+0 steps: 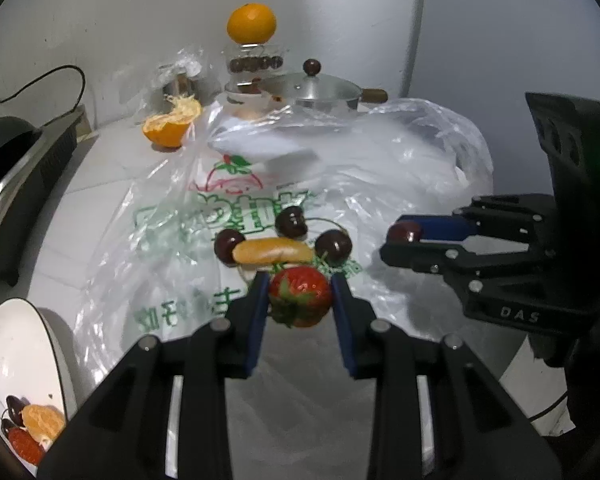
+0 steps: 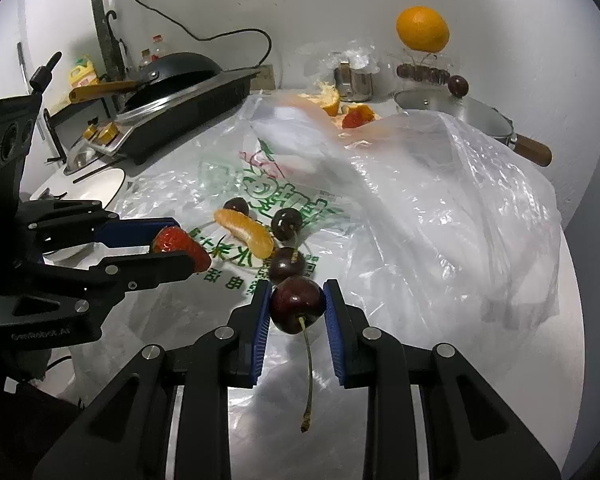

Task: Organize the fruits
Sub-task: 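Grasp a red strawberry with the left tool while the right tool holds its cherry, then carry the strawberry and cherry over the white plate with both tools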

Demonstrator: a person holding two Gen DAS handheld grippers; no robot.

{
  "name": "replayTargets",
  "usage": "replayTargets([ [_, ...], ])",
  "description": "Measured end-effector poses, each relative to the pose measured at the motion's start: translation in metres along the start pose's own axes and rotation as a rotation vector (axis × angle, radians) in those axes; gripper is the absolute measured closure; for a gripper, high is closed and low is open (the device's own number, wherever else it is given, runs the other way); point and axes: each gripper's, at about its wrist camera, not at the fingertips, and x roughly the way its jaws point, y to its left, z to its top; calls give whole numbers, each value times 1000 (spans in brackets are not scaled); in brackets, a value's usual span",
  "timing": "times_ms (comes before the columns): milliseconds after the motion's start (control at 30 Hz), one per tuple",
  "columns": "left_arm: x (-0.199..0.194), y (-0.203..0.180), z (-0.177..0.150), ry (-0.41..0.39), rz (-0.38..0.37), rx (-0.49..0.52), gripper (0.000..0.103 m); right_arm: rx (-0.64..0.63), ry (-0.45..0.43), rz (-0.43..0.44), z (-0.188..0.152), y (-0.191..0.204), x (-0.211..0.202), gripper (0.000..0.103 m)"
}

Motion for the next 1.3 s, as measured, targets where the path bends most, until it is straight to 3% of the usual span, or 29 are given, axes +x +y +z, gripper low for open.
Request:
replayTargets([
  [633,-45,-11,-17,-53,5,33,71,-40,-43,-3,-3,35,-27,75],
  [1300,-90,11,-44,-99,25,10,71,-100,-61,13,4,88,-33,75],
])
